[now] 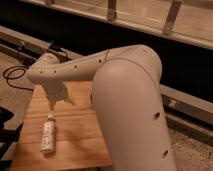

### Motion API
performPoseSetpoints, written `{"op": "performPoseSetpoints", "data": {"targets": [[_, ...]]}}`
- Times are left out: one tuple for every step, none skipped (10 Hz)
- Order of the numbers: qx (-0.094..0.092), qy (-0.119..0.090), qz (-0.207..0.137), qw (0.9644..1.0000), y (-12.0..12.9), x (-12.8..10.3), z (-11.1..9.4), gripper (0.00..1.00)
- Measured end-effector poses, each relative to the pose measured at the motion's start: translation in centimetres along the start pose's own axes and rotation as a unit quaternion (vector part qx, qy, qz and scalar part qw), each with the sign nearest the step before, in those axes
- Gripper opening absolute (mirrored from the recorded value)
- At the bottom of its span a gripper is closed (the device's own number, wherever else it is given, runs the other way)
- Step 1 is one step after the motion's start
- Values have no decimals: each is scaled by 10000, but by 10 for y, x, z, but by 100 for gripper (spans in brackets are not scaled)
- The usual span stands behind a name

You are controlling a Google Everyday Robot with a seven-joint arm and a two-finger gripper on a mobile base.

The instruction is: Place the bottle in the ceramic bowl

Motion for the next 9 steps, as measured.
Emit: {"op": "performPoseSetpoints", "data": {"targets": [[36,5,11,10000,-3,0,1,65],[-25,-24,-14,10000,1,0,-1,65],[-20,-27,-24,10000,0,2,-1,65],[-28,-25,-49,10000,-2,9,0,65],[-45,25,-74,10000,3,19,5,65],[-57,136,-143,9998,15,36,16,65],[-53,255,-179,9995,20,47,27,65],[-50,404,-243,9989,27,62,43,65],[-53,485,-282,9984,32,68,50,65]]}}
